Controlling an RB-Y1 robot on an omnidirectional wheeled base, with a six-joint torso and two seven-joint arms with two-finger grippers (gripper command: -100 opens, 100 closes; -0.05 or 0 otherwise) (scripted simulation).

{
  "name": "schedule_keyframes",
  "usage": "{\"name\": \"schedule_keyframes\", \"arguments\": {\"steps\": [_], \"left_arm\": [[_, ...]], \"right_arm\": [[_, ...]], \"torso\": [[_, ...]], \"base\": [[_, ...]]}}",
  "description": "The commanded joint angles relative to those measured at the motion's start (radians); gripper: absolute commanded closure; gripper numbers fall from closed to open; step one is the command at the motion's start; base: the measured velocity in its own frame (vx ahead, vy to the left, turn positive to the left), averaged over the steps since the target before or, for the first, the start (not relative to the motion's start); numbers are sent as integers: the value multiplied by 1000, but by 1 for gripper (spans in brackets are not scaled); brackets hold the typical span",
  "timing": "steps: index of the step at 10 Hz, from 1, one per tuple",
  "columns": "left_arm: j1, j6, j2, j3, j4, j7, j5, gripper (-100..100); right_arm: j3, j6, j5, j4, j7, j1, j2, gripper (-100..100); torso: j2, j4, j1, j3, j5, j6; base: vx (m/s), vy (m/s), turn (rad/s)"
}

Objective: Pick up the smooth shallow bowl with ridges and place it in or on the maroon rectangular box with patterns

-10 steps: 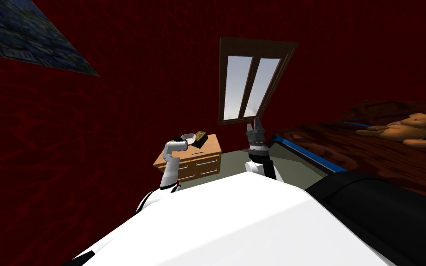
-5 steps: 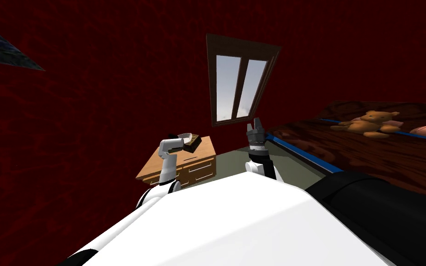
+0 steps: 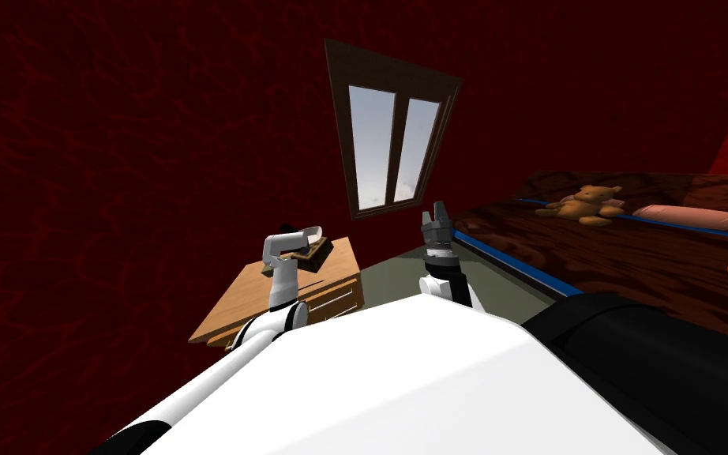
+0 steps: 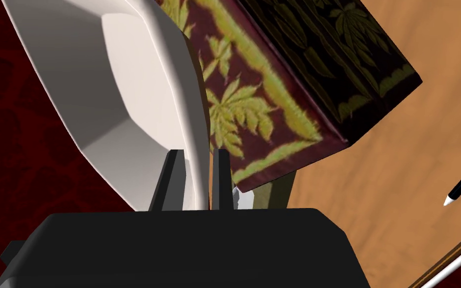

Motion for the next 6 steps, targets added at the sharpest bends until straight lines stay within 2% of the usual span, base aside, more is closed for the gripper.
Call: {"name": "schedule_keyframes", "arguments": {"steps": [1,5,6], "left_arm": [[0,0,0,0,0,0,0,-100],[0,-1,0,0,0,0,0,-100],[0,-1,0,0,0,0,0,0]], "right_arm": [[0,0,0,0,0,0,0,0],[0,0,0,0,0,0,0,0],[0,0,0,0,0,0,0,0]], "torso": [[0,0,0,0,0,0],[6,1,4,3,1,0],[6,2,4,4,1,0]], "base": [[12,-9,2],[1,-1,0],[0,0,0]]}}
